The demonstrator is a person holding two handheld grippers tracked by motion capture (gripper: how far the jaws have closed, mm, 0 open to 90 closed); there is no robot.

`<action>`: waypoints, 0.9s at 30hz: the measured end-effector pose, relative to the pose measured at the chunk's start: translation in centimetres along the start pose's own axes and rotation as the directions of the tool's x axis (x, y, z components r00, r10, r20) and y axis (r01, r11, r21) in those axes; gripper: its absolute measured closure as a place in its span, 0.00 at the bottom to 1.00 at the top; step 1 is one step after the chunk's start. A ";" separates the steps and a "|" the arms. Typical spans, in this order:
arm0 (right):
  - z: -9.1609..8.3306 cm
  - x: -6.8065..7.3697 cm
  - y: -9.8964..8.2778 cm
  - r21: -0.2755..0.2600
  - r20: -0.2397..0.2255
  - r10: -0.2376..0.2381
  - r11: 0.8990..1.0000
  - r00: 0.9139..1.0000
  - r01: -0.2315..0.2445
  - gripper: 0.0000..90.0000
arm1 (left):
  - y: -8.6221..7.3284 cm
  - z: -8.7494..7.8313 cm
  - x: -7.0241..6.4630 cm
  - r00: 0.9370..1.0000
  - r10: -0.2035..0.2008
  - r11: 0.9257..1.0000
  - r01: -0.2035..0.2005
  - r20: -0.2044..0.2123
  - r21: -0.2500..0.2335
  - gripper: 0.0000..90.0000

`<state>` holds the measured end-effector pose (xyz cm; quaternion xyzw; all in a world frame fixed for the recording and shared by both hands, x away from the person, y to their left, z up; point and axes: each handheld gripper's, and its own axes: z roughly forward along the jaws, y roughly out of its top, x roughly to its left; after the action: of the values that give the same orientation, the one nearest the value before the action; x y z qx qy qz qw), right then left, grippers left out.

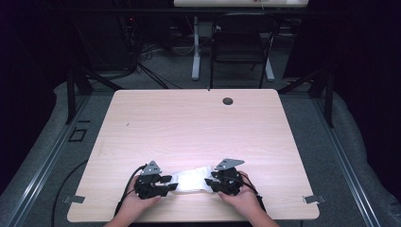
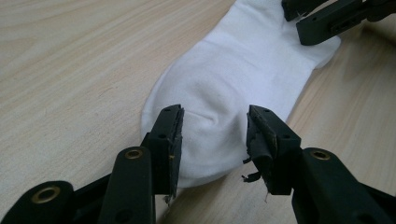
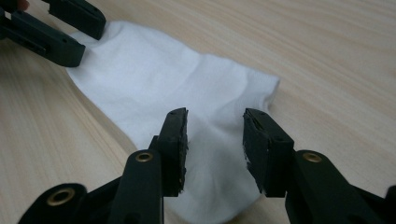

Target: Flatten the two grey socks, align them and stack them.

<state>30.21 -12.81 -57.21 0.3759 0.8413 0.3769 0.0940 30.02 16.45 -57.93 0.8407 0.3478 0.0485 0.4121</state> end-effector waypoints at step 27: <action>0.5 -1.1 0.6 -0.079 0.011 0.055 0.995 0.998 -0.054 0.65 | 0.8 0.0 1.8 0.998 -0.033 0.996 0.028 -0.051 -0.090 0.54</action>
<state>31.56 -13.06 -57.24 0.3971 0.8147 0.4097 0.1040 31.85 17.27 -57.73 0.8144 0.3689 0.0798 0.4408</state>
